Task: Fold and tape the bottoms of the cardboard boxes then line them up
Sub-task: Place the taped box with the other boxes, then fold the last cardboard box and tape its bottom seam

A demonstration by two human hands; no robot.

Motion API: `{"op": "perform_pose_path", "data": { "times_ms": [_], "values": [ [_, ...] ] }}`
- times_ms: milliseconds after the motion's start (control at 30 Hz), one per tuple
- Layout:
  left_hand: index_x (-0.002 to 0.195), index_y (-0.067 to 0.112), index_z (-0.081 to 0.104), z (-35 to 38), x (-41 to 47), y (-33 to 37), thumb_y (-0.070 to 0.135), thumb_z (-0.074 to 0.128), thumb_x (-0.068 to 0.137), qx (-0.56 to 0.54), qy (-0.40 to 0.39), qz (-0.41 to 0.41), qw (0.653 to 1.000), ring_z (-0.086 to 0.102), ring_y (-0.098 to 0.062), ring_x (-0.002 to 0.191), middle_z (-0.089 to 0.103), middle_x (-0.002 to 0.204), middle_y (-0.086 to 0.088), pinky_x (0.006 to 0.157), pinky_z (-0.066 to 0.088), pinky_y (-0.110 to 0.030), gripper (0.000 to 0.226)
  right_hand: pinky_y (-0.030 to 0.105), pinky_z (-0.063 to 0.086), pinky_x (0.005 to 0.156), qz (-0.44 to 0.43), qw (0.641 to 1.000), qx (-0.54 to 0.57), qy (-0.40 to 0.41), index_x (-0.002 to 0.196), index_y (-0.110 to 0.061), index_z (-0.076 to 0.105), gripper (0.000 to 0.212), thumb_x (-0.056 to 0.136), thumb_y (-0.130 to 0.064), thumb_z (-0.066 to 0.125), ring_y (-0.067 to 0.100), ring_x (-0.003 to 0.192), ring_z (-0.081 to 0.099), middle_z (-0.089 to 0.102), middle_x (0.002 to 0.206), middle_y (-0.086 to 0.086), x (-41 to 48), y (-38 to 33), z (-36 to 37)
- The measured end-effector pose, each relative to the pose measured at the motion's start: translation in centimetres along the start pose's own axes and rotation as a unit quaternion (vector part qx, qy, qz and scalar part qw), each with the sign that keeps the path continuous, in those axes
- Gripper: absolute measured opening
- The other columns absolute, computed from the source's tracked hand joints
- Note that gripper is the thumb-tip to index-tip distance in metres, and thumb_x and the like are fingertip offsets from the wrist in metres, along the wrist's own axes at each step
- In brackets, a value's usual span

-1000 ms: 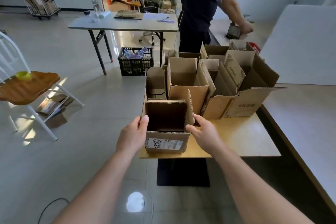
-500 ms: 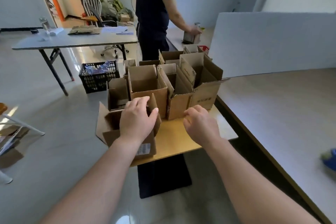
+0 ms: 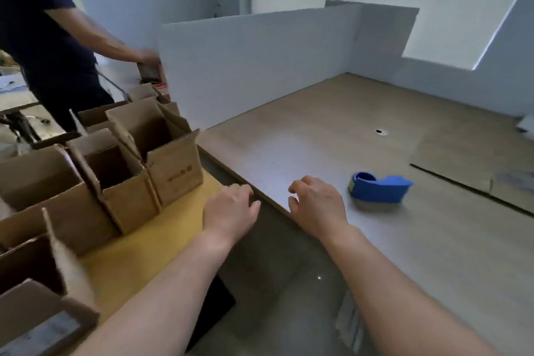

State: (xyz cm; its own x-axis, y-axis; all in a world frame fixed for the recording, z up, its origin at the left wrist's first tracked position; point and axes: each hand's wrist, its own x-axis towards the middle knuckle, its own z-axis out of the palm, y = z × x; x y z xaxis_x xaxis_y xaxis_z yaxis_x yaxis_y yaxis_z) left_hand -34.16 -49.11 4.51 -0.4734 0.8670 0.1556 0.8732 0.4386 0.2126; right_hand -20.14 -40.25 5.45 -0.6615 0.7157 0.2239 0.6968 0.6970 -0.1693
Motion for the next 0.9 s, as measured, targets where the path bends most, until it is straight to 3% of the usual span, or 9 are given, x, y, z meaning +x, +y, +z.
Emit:
{"op": "perform_pose_path", "data": {
  "times_ms": [100,167,200,267,333,433,533,700,900],
  "values": [
    [0.123,0.02,0.056,1.7,2.6,6.1,0.043,0.041,0.097,-0.011,-0.008,0.046,0.999,0.057,-0.016,0.107,0.061,0.118,0.002,0.084,0.049,-0.027,0.037,0.034,0.039,0.087,0.04,0.999,-0.029,0.002,0.116,-0.016,0.061,0.03,0.096,-0.027,0.043,0.025,0.107,0.055,0.061,0.117,0.004,-0.4,6.3,-0.7],
    [0.126,0.021,0.055,2.9,4.4,10.3,0.043,0.042,0.097,-0.022,-0.009,0.081,0.996,0.056,-0.015,0.109,0.06,0.122,0.003,0.087,0.048,-0.027,0.038,0.035,0.043,0.075,0.066,0.997,-0.039,0.031,0.103,-0.012,0.066,0.021,0.09,-0.023,0.054,0.027,0.092,0.06,0.066,0.101,0.007,-0.5,10.4,-1.4],
    [0.126,0.021,0.054,3.5,5.3,12.3,0.044,0.043,0.097,-0.025,-0.011,0.099,0.995,0.056,-0.014,0.108,0.06,0.122,0.003,0.088,0.048,-0.027,0.039,0.032,0.042,0.063,0.081,0.994,-0.043,0.053,0.088,-0.01,0.069,0.012,0.08,-0.019,0.067,0.027,0.077,0.062,0.067,0.085,0.008,-0.5,12.5,-1.7],
    [0.127,0.021,0.054,4.8,7.1,16.3,0.044,0.043,0.097,-0.021,-0.022,0.131,0.991,0.056,-0.015,0.108,0.06,0.122,0.003,0.089,0.049,-0.028,0.039,0.024,0.034,0.047,0.113,0.989,-0.055,0.079,0.06,-0.012,0.064,0.02,0.053,-0.013,0.083,0.025,0.05,0.057,0.06,0.058,0.004,-0.7,16.7,-2.1],
    [0.125,0.021,0.055,6.1,8.6,20.4,0.043,0.043,0.097,-0.012,-0.043,0.15,0.988,0.054,-0.018,0.11,0.06,0.121,0.002,0.088,0.045,-0.029,0.038,0.023,0.038,0.044,0.146,0.984,-0.053,0.086,0.056,-0.015,0.062,0.017,0.048,-0.016,0.078,0.024,0.045,0.054,0.057,0.054,0.002,-1.1,20.8,-2.2],
    [0.122,0.023,0.056,8.1,10.7,26.4,0.038,0.044,0.095,-0.009,-0.062,0.172,0.983,0.052,-0.019,0.109,0.061,0.118,0.002,0.085,0.04,-0.029,0.033,0.028,0.044,0.045,0.162,0.981,-0.048,0.093,0.061,-0.014,0.065,0.009,0.053,-0.018,0.063,0.026,0.049,0.057,0.059,0.058,0.003,-1.8,26.5,-2.7],
    [0.126,0.022,0.054,9.8,12.5,31.9,0.037,0.042,0.097,-0.028,-0.08,0.2,0.976,0.05,-0.019,0.114,0.059,0.123,0.003,0.09,0.039,-0.03,0.035,0.033,0.047,0.056,0.205,0.975,-0.036,0.074,0.071,-0.011,0.068,0.01,0.066,-0.014,0.06,0.03,0.062,0.061,0.064,0.07,0.008,-2.4,31.6,-3.5],
    [0.138,0.021,0.042,12.0,14.4,38.3,0.042,0.04,0.098,-0.043,-0.101,0.261,0.959,0.044,-0.02,0.123,0.051,0.135,0.002,0.098,0.036,-0.031,0.046,0.032,0.035,0.09,0.25,0.966,-0.062,0.018,0.118,-0.018,0.058,0.03,0.095,-0.025,0.041,0.021,0.111,0.051,0.058,0.117,0.0,-3.1,37.8,-4.4],
    [0.143,0.018,0.03,14.1,18.5,41.1,0.046,0.041,0.096,-0.055,-0.14,0.298,0.943,0.041,-0.021,0.126,0.042,0.143,0.001,0.098,0.037,-0.031,0.055,0.029,0.034,0.094,0.323,0.945,-0.047,0.016,0.126,-0.019,0.053,0.033,0.097,-0.026,0.037,0.018,0.114,0.05,0.056,0.123,-0.001,-2.0,41.2,-3.4]
  ]
}}
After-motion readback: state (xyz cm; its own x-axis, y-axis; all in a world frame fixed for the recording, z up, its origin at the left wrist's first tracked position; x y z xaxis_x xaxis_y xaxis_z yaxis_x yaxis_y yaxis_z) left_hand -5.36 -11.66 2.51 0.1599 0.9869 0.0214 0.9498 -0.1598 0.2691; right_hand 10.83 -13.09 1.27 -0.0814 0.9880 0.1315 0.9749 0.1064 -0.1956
